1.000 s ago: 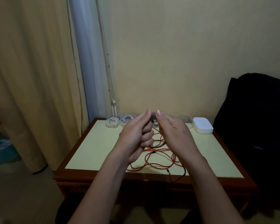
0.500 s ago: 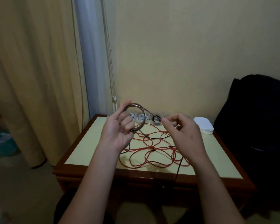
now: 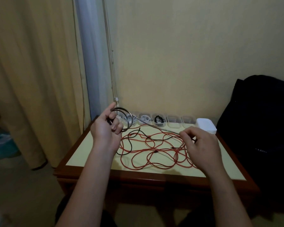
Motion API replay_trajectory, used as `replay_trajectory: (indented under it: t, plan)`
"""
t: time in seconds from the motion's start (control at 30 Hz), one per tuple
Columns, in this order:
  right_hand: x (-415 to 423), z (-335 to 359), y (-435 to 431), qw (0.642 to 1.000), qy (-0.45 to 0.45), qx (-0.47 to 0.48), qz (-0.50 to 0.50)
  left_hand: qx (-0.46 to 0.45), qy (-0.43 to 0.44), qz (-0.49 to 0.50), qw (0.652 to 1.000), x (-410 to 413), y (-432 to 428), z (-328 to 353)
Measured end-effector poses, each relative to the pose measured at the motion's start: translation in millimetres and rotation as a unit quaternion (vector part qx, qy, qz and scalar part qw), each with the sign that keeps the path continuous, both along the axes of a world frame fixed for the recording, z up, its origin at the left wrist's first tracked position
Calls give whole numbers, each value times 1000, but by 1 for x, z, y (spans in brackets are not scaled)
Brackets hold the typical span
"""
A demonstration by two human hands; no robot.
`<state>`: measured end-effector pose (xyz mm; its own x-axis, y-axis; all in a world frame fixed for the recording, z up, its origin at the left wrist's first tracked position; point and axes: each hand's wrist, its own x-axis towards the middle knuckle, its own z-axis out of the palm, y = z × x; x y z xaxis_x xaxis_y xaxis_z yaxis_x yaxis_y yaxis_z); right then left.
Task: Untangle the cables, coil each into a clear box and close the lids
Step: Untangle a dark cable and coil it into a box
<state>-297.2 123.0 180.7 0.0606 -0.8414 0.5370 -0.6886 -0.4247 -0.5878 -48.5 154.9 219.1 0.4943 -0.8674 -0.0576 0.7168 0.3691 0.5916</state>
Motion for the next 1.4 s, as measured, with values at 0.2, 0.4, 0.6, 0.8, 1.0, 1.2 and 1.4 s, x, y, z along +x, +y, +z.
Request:
replay_trajectory:
  t: [0.2,0.4,0.6,0.8,1.0,1.2,1.4]
  plan:
    - [10,6,7,995,66,-6,71,19,-279,27,960,-19,2,0]
    - [15,17,19,986,-31,27,160,46,-445,-51,893,-37,7,-3]
    - [26,22,24,971,-131,29,198,21,-492,-201,847,-60,14,-10]
    - [28,23,23,972,-203,13,121,-23,-300,-323,897,-67,14,-10]
    - [32,20,25,970,-189,59,143,-54,-165,-359,917,-65,14,-5]
    - [35,18,25,971,-168,64,159,-46,-92,-421,901,-64,13,-11]
    - [37,16,23,962,-191,86,177,-4,-81,-366,927,-63,11,-8]
